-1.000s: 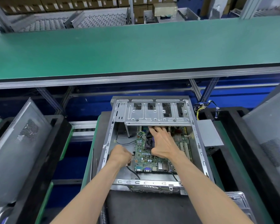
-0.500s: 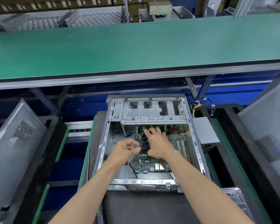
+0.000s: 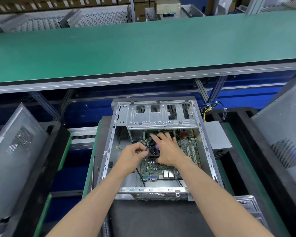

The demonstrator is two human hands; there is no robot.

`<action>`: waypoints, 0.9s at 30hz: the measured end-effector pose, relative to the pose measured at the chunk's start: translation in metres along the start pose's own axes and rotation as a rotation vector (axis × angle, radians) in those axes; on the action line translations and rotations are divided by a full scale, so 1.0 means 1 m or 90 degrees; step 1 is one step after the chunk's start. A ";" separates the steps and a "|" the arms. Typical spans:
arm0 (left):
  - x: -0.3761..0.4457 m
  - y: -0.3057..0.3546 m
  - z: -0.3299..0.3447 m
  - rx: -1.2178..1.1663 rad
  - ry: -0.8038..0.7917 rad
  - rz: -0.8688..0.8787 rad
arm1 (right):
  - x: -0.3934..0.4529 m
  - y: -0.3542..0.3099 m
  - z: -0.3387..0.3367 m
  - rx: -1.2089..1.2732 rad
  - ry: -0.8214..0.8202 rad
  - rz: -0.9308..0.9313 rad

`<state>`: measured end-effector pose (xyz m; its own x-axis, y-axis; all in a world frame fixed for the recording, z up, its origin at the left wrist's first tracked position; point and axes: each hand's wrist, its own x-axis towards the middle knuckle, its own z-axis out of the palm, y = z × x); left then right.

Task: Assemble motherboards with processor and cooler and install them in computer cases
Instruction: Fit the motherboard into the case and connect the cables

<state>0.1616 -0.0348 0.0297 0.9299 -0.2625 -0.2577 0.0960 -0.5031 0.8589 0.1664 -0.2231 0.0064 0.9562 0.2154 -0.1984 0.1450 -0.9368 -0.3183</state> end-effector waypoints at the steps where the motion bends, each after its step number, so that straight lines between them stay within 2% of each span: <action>1: 0.000 0.000 0.000 -0.005 0.002 0.000 | 0.000 0.000 0.000 0.001 0.001 0.000; 11: 0.000 -0.001 -0.002 -0.044 -0.012 0.046 | 0.001 0.003 0.002 0.001 0.015 -0.005; 27: -0.006 0.007 -0.002 -0.106 -0.068 0.035 | 0.002 0.002 0.001 -0.005 0.020 -0.007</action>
<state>0.1572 -0.0352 0.0383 0.8933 -0.3760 -0.2460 0.1117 -0.3445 0.9321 0.1679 -0.2246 0.0046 0.9621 0.2166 -0.1657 0.1571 -0.9369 -0.3124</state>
